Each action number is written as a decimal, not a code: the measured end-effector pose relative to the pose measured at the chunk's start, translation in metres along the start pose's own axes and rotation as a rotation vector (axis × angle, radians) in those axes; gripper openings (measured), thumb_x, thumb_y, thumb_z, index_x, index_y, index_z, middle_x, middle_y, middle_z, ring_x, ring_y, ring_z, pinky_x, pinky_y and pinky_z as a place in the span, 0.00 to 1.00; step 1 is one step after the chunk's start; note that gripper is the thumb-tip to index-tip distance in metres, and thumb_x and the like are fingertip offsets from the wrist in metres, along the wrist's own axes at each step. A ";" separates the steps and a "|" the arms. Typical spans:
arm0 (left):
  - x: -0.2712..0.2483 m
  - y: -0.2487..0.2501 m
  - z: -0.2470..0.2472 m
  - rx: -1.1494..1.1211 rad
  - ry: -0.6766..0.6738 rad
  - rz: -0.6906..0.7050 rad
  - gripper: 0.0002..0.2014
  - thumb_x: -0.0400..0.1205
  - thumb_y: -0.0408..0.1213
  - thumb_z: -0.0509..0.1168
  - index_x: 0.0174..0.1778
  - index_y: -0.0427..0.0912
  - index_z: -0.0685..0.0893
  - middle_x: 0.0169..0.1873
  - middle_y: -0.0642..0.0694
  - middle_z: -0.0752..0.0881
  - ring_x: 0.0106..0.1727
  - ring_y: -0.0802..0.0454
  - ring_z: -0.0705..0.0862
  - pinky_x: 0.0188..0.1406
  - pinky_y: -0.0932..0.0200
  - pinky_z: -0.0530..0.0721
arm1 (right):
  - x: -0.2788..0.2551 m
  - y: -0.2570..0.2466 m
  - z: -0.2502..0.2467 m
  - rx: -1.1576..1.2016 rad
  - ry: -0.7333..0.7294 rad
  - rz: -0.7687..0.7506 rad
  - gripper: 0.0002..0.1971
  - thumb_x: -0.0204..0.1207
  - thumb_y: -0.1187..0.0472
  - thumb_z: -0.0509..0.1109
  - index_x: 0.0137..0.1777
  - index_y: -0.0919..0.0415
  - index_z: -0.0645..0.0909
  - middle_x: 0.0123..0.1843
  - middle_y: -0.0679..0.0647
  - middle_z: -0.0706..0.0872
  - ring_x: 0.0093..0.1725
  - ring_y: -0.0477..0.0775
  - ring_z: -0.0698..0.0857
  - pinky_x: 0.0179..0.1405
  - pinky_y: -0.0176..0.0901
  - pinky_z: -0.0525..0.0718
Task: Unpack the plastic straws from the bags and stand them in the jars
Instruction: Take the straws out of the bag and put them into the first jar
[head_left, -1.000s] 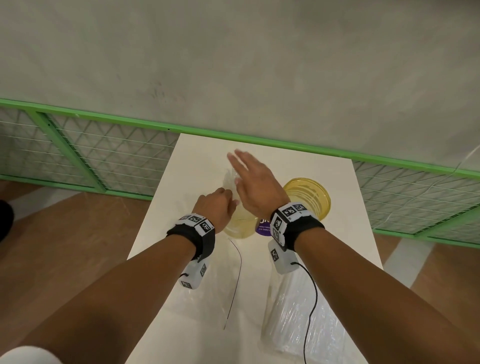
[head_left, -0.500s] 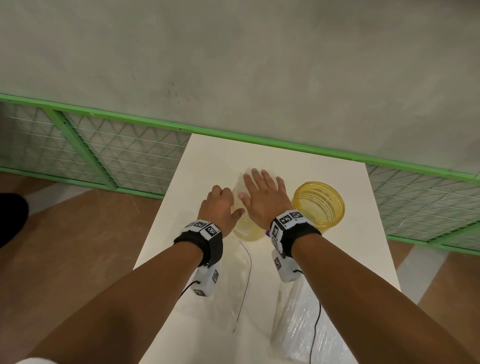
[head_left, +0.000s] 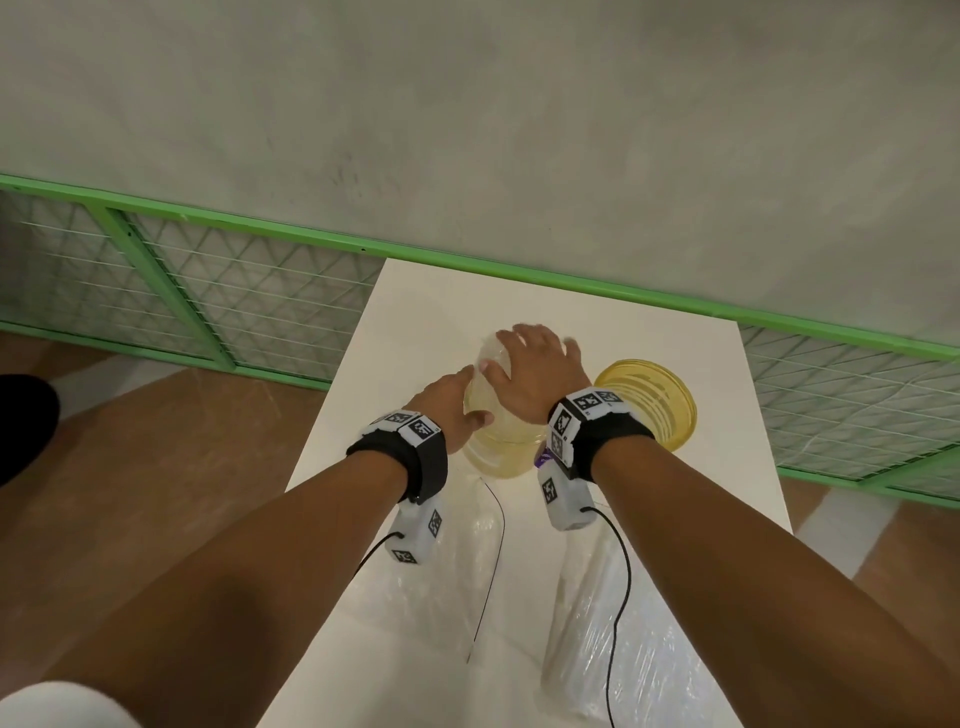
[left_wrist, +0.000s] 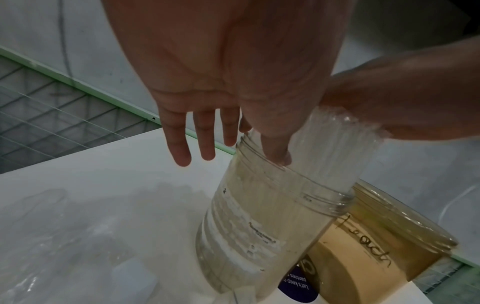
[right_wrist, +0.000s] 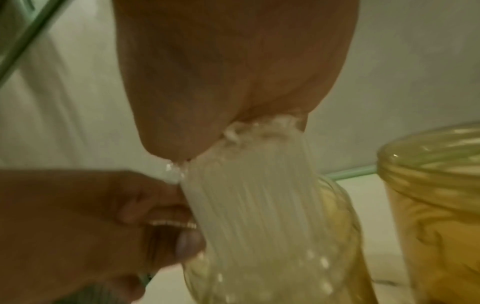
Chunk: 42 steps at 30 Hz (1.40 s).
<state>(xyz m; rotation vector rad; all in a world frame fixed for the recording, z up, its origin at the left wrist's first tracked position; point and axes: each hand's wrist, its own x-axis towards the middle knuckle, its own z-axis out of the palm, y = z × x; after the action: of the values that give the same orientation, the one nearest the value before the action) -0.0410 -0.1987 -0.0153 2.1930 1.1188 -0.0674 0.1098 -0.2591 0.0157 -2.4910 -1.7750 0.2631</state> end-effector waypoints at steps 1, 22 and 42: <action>-0.001 0.001 0.000 0.004 -0.001 -0.009 0.39 0.84 0.54 0.66 0.87 0.49 0.56 0.81 0.46 0.70 0.78 0.43 0.73 0.72 0.48 0.74 | 0.003 -0.002 -0.006 0.022 0.029 0.018 0.32 0.86 0.35 0.48 0.86 0.50 0.63 0.90 0.52 0.59 0.89 0.59 0.54 0.85 0.70 0.51; -0.002 -0.001 0.000 -0.019 -0.007 -0.024 0.38 0.83 0.55 0.66 0.87 0.53 0.56 0.82 0.51 0.69 0.79 0.45 0.73 0.73 0.50 0.72 | 0.018 0.011 0.017 0.148 -0.096 0.055 0.35 0.87 0.33 0.45 0.89 0.51 0.59 0.88 0.59 0.65 0.88 0.60 0.60 0.85 0.62 0.61; -0.002 -0.004 0.005 -0.038 0.005 -0.008 0.38 0.85 0.53 0.64 0.88 0.52 0.53 0.81 0.48 0.70 0.77 0.42 0.75 0.71 0.48 0.74 | 0.020 -0.007 0.004 0.039 -0.171 -0.056 0.28 0.93 0.48 0.45 0.89 0.57 0.57 0.91 0.52 0.58 0.90 0.56 0.52 0.87 0.64 0.50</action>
<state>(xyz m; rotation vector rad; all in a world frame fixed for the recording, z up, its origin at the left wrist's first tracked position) -0.0435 -0.2013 -0.0208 2.1564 1.1230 -0.0438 0.1095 -0.2380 0.0111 -2.4540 -1.8777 0.5155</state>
